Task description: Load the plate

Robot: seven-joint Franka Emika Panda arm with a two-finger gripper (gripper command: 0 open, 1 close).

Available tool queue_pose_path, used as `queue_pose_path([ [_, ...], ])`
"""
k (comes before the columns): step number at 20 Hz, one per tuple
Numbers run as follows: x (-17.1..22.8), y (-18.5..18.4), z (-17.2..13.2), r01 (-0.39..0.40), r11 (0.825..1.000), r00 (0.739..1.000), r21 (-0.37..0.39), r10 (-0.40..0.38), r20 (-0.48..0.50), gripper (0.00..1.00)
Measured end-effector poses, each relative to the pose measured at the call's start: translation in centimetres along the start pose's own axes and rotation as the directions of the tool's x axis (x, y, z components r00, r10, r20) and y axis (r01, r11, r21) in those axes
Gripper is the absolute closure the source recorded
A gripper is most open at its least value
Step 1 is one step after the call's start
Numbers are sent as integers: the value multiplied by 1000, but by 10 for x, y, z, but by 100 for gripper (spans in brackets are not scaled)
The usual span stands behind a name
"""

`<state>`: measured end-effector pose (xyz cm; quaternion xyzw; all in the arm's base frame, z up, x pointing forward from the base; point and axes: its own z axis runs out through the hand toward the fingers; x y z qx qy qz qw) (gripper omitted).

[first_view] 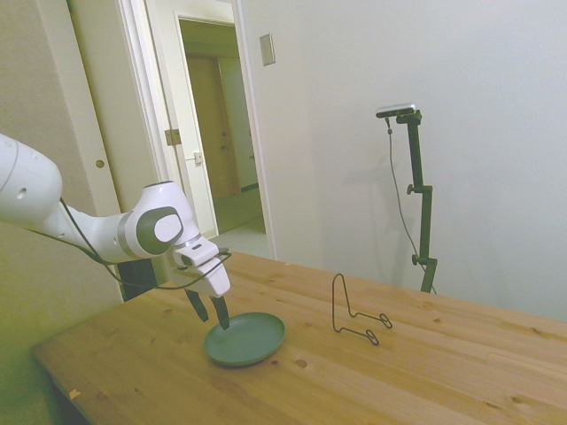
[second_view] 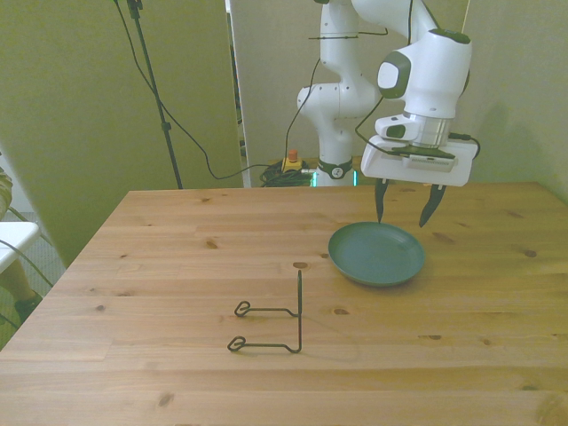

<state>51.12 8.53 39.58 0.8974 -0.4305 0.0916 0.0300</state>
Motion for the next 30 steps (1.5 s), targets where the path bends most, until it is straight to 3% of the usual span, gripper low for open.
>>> queue_pose_path([
  [19, -26, -45, 30, 32, 999, 999, -1, -32, -5, 0],
  [30, -19, -52, 43, -18, 1000, 1000, -25, 17, -26, 0],
])
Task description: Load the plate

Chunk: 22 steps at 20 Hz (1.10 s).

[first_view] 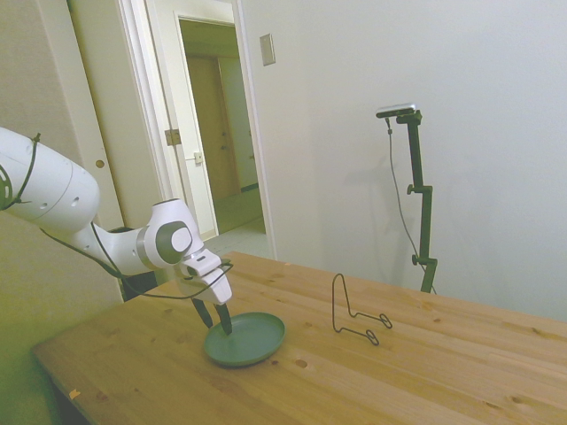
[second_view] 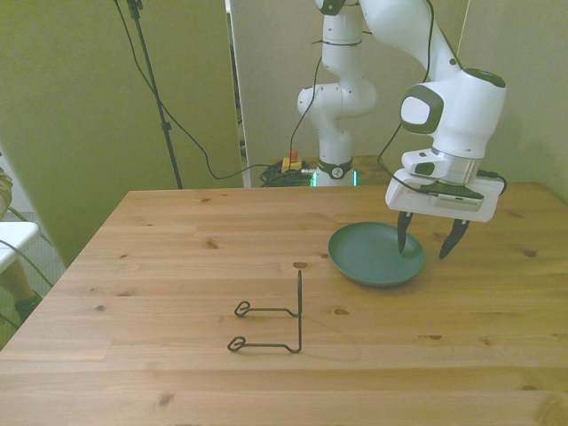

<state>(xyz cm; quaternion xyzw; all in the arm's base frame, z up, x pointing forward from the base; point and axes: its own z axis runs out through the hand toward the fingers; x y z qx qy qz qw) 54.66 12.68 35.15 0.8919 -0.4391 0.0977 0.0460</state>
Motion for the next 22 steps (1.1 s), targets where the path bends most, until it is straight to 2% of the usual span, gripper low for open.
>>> queue_pose_path([
  [4, 0, -1, 1, -21, 1000, 1000, -6, 21, -10, 0],
  [5, 0, -2, 1, -24, 1000, 1000, -8, 24, -10, 100],
  [22, 4, -1, 4, -33, 999, 999, -24, 33, -8, 100],
])
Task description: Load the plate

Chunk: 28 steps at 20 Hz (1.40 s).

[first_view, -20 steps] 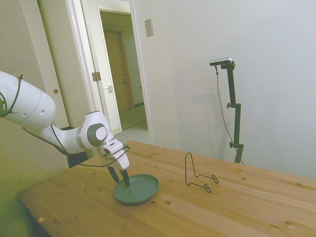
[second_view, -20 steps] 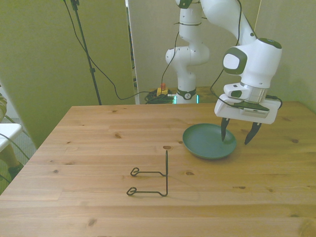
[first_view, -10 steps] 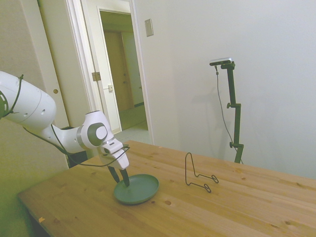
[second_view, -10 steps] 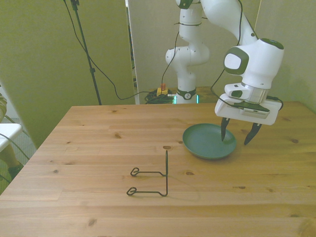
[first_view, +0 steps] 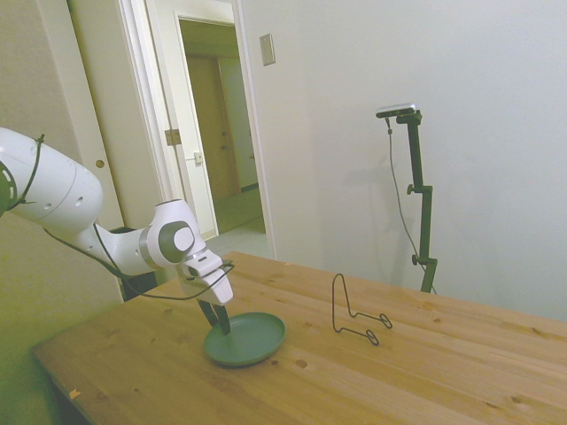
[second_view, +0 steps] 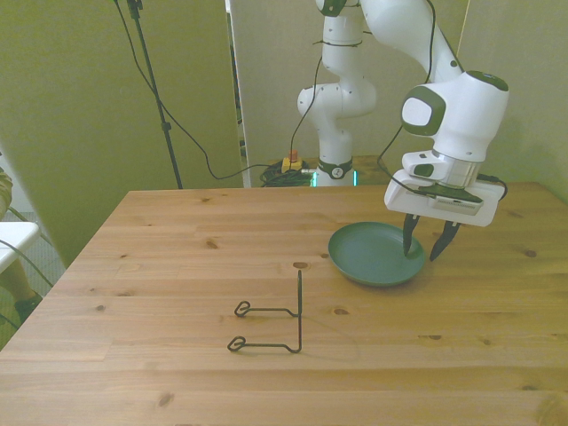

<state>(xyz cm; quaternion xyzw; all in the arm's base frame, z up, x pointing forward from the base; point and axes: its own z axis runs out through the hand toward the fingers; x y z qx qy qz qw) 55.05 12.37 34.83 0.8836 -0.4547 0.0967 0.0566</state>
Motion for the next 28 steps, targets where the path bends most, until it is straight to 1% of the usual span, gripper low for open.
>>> queue_pose_path([
  [10, 4, 1, 0, -2, 1000, 1000, 0, 2, -2, 100],
  [17, 7, 1, -6, 25, 1000, 1000, 6, -25, -2, 100],
  [21, 9, 5, -9, 42, 999, 999, 14, -42, 14, 100],
  [24, 12, 9, -20, 52, 998, 998, 43, -54, 42, 100],
  [28, 14, 24, -48, 58, 994, 997, 90, -62, 48, 100],
])
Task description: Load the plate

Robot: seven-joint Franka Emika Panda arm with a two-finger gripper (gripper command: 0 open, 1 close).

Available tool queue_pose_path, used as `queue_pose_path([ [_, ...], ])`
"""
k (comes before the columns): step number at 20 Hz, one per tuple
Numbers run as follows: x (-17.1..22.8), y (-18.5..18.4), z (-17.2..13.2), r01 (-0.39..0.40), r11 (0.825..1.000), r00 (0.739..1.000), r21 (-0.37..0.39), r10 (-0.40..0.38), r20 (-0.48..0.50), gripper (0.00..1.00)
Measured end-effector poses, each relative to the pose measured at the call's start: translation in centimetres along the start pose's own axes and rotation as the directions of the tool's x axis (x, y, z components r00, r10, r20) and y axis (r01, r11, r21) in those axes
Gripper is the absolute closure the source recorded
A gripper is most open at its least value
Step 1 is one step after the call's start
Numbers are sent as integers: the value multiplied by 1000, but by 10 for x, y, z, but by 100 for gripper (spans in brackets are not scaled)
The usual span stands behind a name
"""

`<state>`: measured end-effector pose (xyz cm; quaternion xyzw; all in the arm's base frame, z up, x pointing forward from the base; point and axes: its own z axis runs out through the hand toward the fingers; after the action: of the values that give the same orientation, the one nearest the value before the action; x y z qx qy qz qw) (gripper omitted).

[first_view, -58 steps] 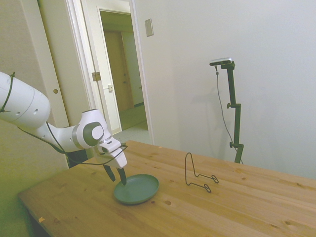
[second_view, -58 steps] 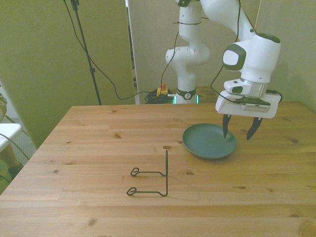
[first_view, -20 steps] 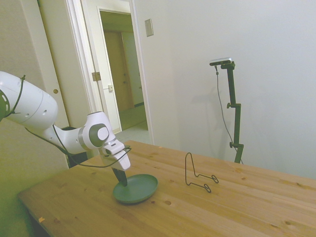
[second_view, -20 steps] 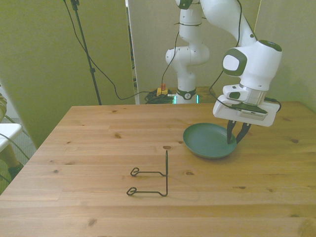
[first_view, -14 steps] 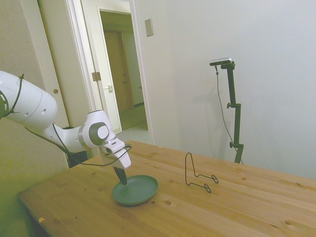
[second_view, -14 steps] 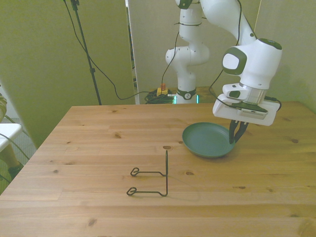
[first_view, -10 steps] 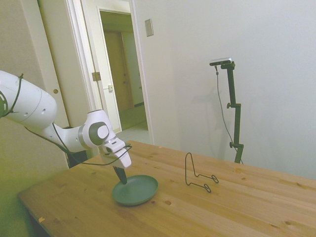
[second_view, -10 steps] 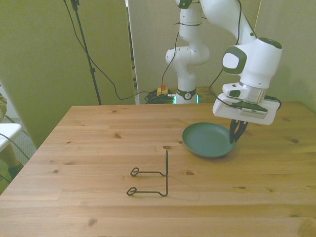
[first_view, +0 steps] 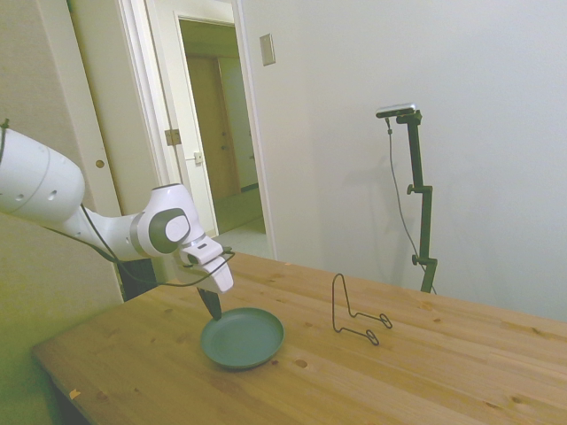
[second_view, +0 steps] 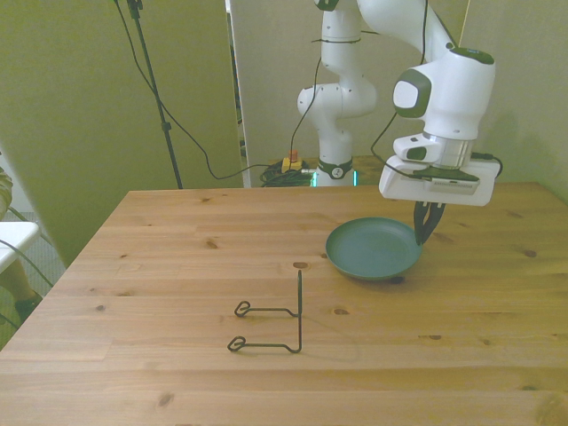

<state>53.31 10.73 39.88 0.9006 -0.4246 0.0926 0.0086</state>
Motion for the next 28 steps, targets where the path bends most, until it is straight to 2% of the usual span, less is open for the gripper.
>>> queue_pose_path([
  [5, -7, 19, -38, 29, 997, 999, 76, -30, 15, 100],
  [10, 0, 51, -89, 63, 981, 997, 184, -68, 23, 100],
  [15, 25, 82, -126, 108, 963, 992, 246, -122, 43, 100],
  [21, 77, 120, -169, 168, 927, 975, 336, -207, 83, 100],
  [28, 127, 159, -181, 194, 875, 958, 443, -267, 109, 100],
])
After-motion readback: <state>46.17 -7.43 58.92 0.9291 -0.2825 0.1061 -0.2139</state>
